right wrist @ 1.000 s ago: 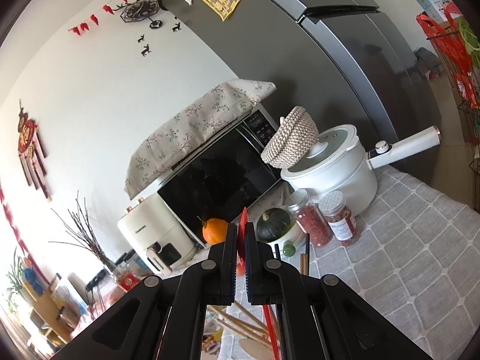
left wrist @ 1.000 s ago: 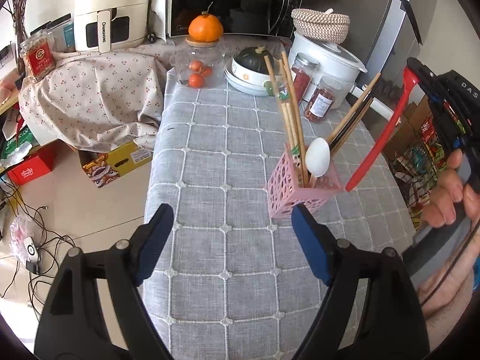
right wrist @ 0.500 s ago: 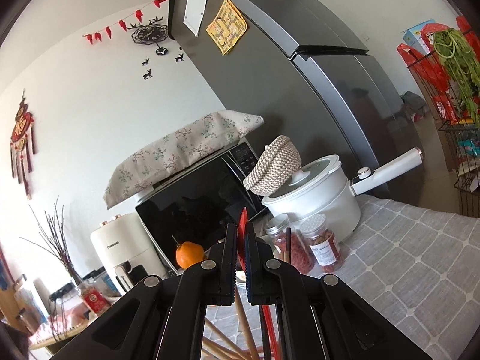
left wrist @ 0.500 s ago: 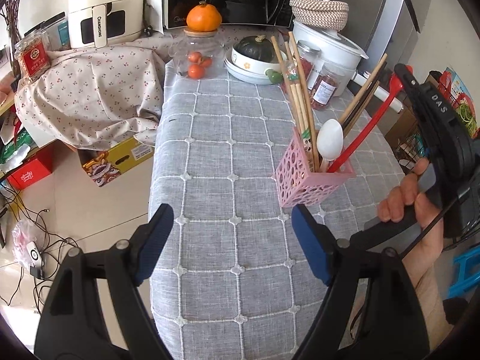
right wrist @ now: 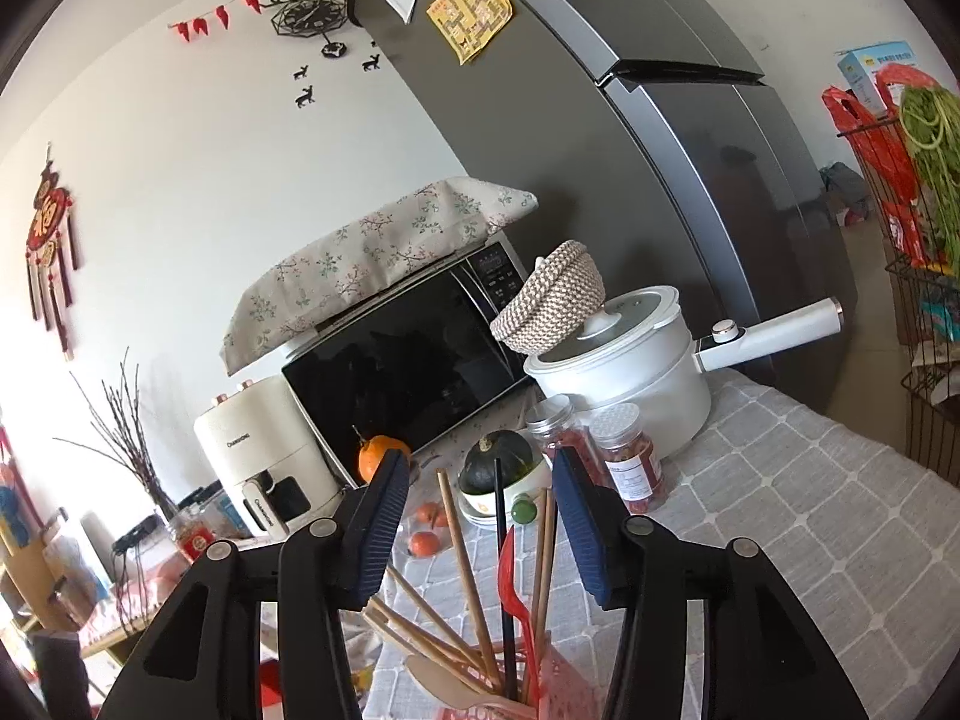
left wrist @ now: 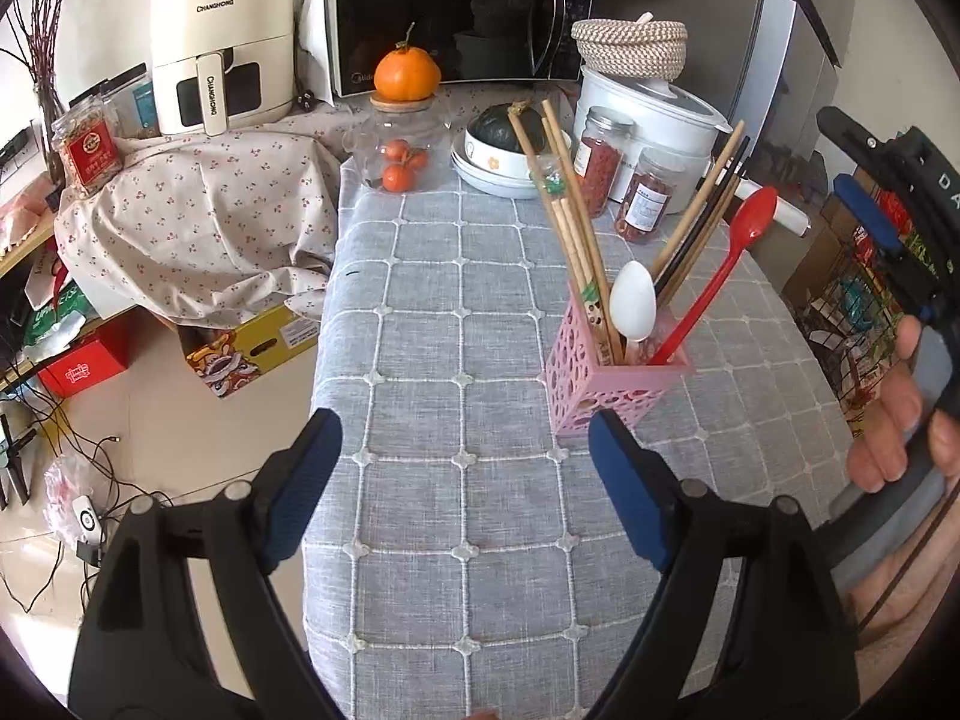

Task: Organize utensils

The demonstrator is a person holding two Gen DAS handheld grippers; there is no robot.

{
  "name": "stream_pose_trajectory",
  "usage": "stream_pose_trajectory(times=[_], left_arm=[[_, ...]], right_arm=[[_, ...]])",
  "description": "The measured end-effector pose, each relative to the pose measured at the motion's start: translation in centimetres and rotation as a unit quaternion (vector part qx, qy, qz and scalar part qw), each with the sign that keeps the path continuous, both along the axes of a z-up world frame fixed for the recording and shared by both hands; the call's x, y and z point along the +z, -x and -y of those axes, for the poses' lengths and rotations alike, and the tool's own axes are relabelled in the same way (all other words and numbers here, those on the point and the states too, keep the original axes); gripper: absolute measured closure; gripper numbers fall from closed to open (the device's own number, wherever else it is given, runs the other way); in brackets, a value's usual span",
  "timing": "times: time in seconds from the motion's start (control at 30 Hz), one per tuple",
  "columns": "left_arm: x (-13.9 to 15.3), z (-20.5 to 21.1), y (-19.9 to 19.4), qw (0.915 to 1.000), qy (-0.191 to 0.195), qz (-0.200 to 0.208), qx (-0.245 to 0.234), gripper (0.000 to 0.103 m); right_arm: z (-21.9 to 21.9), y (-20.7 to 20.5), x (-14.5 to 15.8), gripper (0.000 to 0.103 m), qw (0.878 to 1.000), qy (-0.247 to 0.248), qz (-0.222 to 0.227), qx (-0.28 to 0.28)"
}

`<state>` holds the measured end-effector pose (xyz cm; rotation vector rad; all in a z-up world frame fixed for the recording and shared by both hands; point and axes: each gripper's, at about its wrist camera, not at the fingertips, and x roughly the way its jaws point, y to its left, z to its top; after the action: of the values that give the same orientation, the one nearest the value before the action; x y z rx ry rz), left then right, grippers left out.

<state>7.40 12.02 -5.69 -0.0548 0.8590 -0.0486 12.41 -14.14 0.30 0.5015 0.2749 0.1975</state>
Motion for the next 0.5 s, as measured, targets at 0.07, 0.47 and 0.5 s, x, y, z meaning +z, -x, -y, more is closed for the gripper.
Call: stream_pose_trajectory(times=[0.07,0.47,0.5], left_arm=[[0.4,0.7,0.5,1.0,-0.006,0.004,0.004,0.014],[2.4,5.9,3.8,0.9989,-0.025,0.04,-0.001,0.001],[2.4,6.3,3.9,0.999,-0.022,0.038,-0.005,0.001]], right_arm=[[0.6,0.1,1.0,0.037,1.0,0.011,-0.022,0.01],[4.8,3.8,3.3,0.0,0.979,0.138,-0.148,0.015],[5.3,4.2,3.3,0.0,0.975,0.152,-0.159,0.01]])
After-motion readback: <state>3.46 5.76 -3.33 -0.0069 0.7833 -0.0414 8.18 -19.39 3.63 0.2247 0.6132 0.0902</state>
